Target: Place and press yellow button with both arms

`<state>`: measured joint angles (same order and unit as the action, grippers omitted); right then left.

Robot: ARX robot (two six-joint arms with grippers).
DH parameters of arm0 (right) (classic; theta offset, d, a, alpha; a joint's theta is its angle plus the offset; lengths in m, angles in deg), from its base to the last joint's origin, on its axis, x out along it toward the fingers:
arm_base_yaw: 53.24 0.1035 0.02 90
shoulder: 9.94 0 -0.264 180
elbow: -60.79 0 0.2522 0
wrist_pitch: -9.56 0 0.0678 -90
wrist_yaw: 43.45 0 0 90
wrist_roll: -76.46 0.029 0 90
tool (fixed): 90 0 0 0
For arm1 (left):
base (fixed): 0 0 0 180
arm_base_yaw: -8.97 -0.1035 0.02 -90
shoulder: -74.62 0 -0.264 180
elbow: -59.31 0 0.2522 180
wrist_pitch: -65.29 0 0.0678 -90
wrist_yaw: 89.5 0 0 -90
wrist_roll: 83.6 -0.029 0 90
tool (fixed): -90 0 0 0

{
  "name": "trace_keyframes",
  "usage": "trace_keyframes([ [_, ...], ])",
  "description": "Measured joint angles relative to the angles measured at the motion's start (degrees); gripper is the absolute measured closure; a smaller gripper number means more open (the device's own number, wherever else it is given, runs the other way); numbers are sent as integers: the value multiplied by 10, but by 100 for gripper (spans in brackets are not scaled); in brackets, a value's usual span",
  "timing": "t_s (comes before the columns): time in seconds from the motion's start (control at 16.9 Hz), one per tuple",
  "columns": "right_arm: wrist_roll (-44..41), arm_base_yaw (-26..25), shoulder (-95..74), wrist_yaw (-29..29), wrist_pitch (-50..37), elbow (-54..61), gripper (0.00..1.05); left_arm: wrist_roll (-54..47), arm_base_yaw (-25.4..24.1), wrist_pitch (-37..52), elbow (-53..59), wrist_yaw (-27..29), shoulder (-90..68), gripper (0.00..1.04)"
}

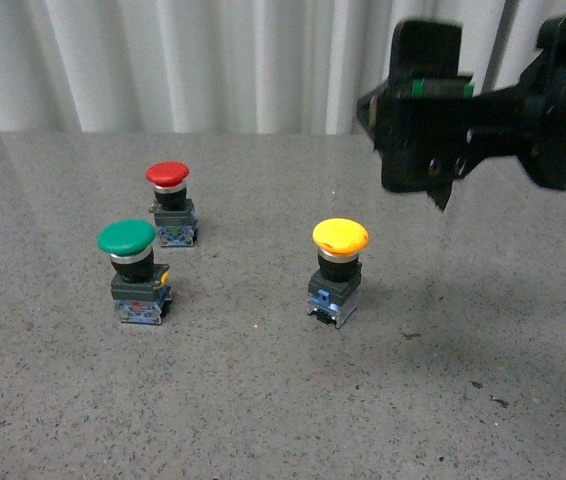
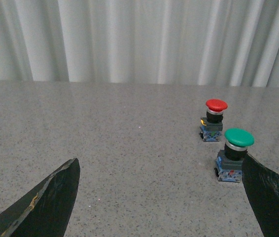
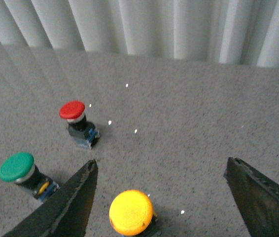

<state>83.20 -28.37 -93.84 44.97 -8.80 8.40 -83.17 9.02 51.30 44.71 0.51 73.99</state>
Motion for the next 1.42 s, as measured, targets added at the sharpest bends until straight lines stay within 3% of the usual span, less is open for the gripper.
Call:
trace_keyframes([
  [0.35,-3,31,-57,-17,25,-18,100,0,0,0,0,0,0,7],
  [1.42,-30,28,-146,-32,62,-75,103,0,0,0,0,0,0,7],
])
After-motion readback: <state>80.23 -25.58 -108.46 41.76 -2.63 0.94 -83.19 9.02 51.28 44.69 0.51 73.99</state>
